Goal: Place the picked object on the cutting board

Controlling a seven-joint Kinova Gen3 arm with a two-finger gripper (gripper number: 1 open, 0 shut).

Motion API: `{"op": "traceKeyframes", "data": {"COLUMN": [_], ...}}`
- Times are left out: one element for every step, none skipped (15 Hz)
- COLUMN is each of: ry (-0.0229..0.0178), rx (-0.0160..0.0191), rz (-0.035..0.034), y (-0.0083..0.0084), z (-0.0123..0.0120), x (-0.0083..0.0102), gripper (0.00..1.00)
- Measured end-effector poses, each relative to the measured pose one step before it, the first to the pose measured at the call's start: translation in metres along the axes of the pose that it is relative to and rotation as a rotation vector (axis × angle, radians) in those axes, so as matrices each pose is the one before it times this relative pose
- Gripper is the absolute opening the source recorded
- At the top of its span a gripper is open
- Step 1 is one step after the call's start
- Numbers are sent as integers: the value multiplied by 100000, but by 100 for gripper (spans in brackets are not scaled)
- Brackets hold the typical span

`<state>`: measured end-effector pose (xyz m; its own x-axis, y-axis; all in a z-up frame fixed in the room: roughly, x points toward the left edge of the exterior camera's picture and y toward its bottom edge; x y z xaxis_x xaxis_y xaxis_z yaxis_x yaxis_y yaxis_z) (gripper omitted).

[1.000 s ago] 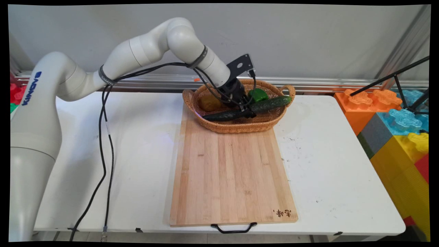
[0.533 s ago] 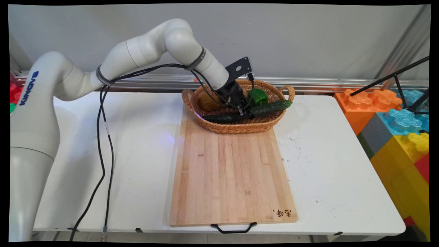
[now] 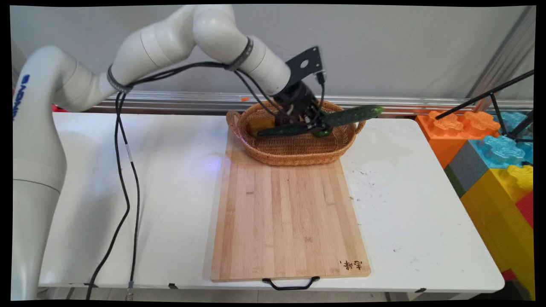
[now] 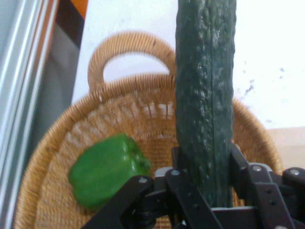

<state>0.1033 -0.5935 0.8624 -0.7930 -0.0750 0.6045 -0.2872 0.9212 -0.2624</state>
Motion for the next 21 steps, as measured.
{"op": "traceKeyframes", "data": {"ry": [459, 383, -77, -447, -719, -1289, -3034, -3059, -2635, -4280, -1550, 1066, -15, -926, -801, -1233, -761, -1146, -1154, -1135, -857], "rx": [1075, 1435, 1072, 314, -429, -255, -792, -1028, -438, -1390, -3781, -6092, -3897, -2110, -1269, -1846, -1188, -1569, -1600, -1184, -873], "rz": [2530, 2546, 1360, 378, -829, -995, -1904, -1874, -1194, -2142, -2197, -2633, -2346, -1682, -1008, -1415, -916, -1058, -818, -311, 33], "y": [428, 520, 597, 614, 649, 743, 1252, 1145, 746, 1383, 1450, 1821, 1616, 1121, 665, 896, 537, 723, 665, 504, 348], "z": [-558, -619, -562, -395, -319, -275, -312, -251, -125, -163, -270, -373, -217, 49, 131, 287, 213, 352, 464, 524, 407], "x": [981, 1133, 1052, 800, 555, 445, 510, 287, 113, 155, 171, 388, 110, -79, -167, -313, -259, -421, -521, -542, -494], "gripper": [0, 0, 0, 0, 0, 0, 0, 0, 0, 0, 0, 0, 0, 0, 0, 0, 0, 0, 0, 0, 0]}}
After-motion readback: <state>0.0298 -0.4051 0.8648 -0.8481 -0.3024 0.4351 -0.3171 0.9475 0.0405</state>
